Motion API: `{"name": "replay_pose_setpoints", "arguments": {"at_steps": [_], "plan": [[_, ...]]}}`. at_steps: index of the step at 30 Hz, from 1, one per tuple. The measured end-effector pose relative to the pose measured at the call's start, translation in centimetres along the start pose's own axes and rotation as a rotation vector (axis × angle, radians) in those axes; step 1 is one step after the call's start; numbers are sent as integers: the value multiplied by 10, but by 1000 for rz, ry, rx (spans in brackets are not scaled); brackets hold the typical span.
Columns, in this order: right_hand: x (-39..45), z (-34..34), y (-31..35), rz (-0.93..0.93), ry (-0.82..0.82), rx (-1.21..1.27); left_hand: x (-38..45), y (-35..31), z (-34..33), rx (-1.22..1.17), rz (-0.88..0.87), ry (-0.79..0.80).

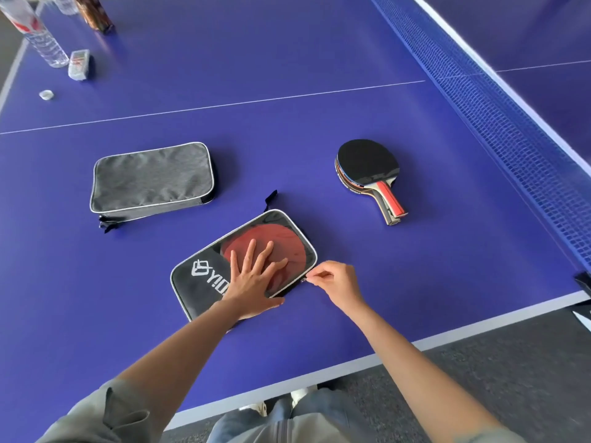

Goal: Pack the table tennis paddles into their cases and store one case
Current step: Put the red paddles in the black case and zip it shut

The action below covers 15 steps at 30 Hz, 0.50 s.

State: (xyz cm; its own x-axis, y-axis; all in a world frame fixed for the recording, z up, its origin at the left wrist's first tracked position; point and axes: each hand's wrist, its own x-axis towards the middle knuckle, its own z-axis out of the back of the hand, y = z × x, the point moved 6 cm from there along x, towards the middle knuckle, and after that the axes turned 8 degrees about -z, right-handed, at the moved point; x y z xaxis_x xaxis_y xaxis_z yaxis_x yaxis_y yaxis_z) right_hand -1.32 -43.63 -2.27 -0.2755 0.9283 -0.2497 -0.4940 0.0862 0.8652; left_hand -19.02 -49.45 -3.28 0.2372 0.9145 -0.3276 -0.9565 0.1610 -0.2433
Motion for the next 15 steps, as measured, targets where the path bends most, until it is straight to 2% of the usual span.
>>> {"name": "replay_pose_setpoints", "arguments": {"at_steps": [3,6,10,12,15], "plan": [[-12,-27,5,43,130,-23,-23,22,-1,-6,-79,24],[-26,-53,9,59,139,-14,-42,36,-2,-47,-106,26],[-37,-61,0,-25,69,61,-28,25,12,-259,76,-168],[-41,-60,-4,-48,54,84,-12,10,11,-214,177,-209],[-38,-54,-2,-41,60,38,0,-5,-5,15,217,-193]]}}
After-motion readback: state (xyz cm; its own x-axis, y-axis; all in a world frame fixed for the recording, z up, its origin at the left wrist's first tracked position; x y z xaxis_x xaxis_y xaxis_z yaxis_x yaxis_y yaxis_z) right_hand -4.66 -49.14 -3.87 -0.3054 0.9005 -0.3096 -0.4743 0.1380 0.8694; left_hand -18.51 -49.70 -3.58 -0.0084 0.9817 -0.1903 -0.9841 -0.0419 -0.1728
